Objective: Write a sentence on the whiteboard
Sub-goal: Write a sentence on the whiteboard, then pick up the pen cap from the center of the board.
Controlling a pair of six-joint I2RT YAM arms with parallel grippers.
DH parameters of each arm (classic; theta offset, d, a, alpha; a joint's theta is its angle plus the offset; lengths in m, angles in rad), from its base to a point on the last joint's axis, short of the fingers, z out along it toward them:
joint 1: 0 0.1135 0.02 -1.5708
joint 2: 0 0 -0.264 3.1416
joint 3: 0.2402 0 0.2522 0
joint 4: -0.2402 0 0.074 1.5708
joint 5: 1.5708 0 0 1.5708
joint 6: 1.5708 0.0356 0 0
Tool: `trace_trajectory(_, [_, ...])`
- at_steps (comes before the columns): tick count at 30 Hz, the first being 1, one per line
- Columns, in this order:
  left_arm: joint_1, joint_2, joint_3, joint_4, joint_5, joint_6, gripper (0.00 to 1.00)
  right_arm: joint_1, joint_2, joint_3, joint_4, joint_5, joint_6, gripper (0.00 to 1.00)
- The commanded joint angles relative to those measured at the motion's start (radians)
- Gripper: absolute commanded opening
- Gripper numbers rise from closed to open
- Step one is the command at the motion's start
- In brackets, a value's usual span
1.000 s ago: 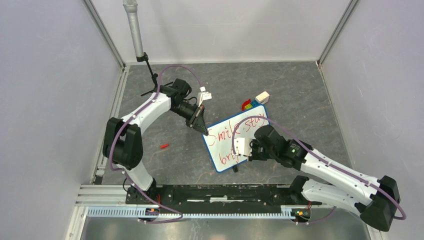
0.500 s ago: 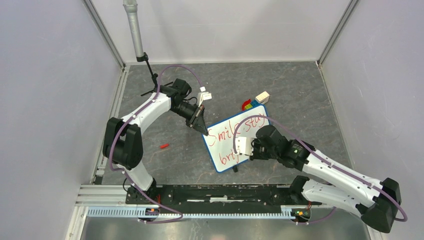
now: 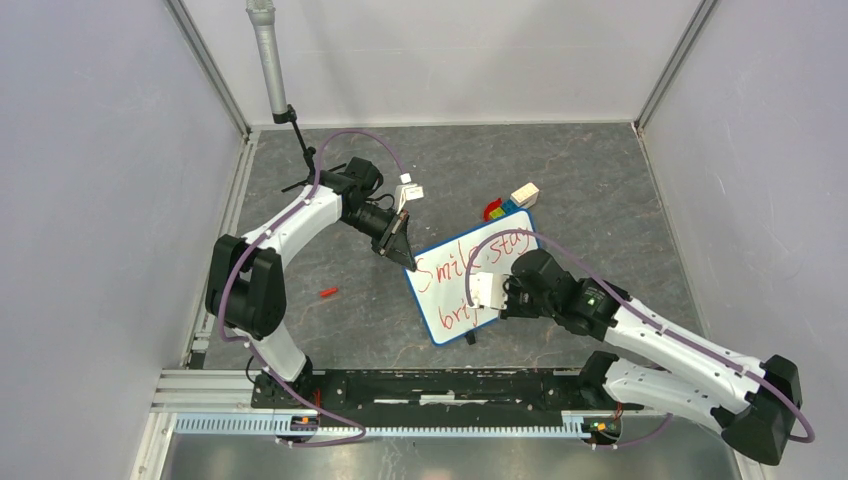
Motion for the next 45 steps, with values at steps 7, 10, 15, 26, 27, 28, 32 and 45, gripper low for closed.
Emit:
trace_trajectory(7, [-0.005, 0.014, 0.03, 0.022, -0.001, 0.024, 0.02, -0.002, 0.023, -0.014, 0.035, 0.043, -0.019, 0.0])
trace_trajectory(10, [-0.005, 0.012, 0.031, 0.022, -0.006, 0.024, 0.03, -0.002, 0.022, 0.002, 0.02, 0.03, -0.019, 0.0])
trace_trajectory(15, [-0.005, 0.004, 0.031, 0.022, -0.012, 0.021, 0.07, -0.002, -0.005, 0.039, 0.001, -0.02, -0.029, 0.0])
trace_trajectory(26, [0.001, -0.033, 0.082, 0.023, -0.03, -0.01, 0.55, -0.002, -0.057, 0.141, 0.038, -0.132, 0.011, 0.0])
trace_trajectory(27, [0.008, -0.046, 0.096, 0.023, -0.032, -0.018, 0.58, -0.003, -0.057, 0.145, 0.053, -0.135, 0.023, 0.0])
trace_trajectory(28, [0.023, -0.06, 0.112, 0.023, -0.033, -0.026, 0.61, -0.002, -0.053, 0.151, 0.065, -0.138, 0.035, 0.0])
trace_trajectory(32, [0.16, -0.164, 0.129, 0.041, -0.036, -0.04, 0.74, -0.011, -0.043, 0.162, 0.105, -0.149, 0.068, 0.0])
trace_trajectory(45, [0.645, -0.343, -0.197, -0.144, -0.327, 0.553, 0.65, -0.056, 0.031, 0.207, 0.153, -0.271, 0.147, 0.0])
